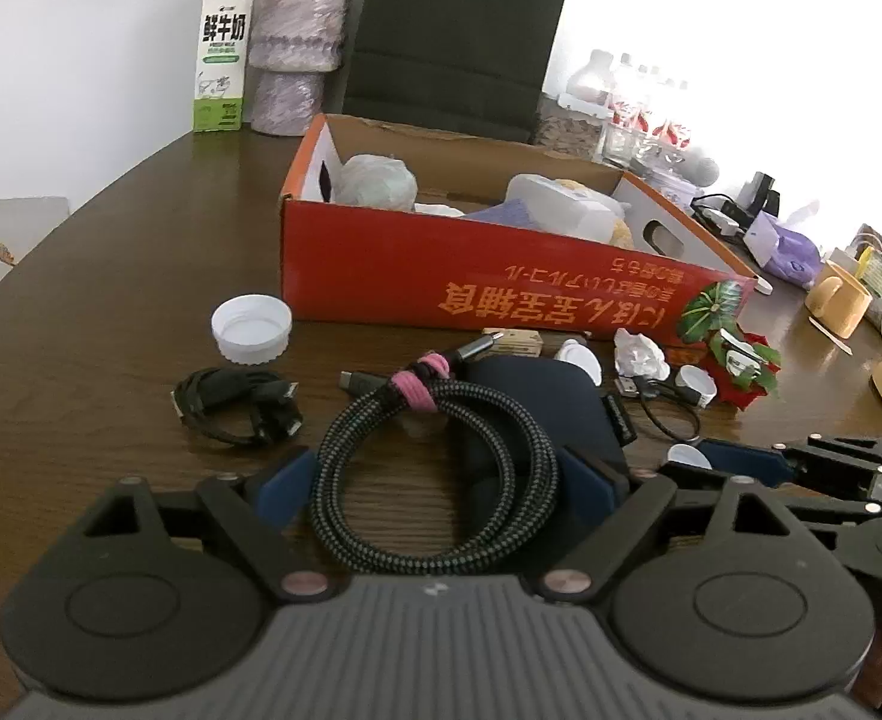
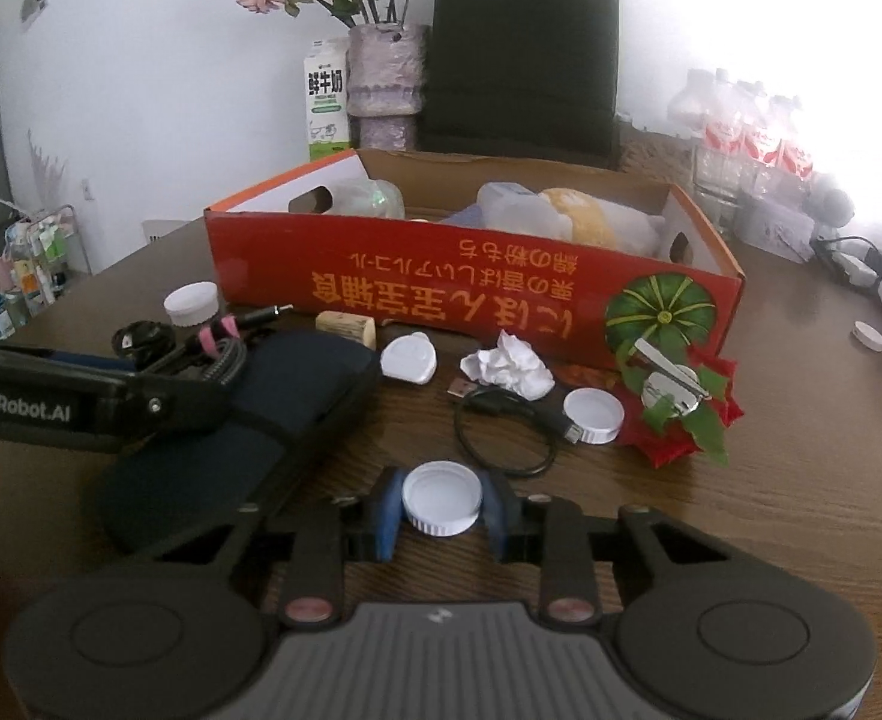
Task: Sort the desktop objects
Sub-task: 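Grasp a white bottle cap with the right gripper while the left holds the cable, then carry the cable and cap over the box with both grippers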
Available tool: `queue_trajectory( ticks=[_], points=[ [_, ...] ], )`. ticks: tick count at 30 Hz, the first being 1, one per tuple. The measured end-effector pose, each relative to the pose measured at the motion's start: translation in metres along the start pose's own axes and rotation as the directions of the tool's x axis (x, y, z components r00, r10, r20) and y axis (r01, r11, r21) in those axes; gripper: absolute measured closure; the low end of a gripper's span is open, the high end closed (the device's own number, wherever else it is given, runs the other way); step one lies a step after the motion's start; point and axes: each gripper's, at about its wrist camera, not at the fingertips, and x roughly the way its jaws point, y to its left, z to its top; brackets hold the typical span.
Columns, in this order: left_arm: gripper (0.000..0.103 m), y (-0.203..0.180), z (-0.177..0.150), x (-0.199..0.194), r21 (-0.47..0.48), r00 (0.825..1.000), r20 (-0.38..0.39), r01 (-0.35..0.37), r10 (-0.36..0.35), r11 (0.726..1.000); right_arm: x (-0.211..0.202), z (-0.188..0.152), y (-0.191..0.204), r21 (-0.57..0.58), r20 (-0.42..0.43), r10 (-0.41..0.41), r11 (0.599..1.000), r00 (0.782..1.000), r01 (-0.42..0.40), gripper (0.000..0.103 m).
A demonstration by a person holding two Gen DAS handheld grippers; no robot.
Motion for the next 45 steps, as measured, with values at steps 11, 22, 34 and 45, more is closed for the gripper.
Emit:
queue_trajectory(
  ticks=[11,22,34,45],
  points=[
    [0.0,0.014,0.0,0.006,-0.088,1.0,-0.014,-0.025,0.023,0.996,-0.002,-0.002,-0.005,0.013,0.001,-0.008,1.0,1.0,0.008,0.075],
    [0.014,0.013,0.001,0.005,-0.08,1.0,-0.006,-0.004,0.003,0.997,-0.003,-0.003,-0.005,0.02,0.004,0.002,1.0,1.0,-0.002,0.075],
    [0.015,-0.004,0.002,-0.014,-0.005,0.996,0.084,-0.023,0.023,1.0,-0.013,0.002,-0.007,0.029,0.037,-0.018,0.999,0.999,0.017,0.075],
    [0.015,-0.009,0.004,-0.026,0.019,0.992,0.122,-0.023,0.02,1.0,-0.019,0.004,-0.01,0.035,0.054,-0.023,0.999,0.998,0.021,0.075]
  ],
)
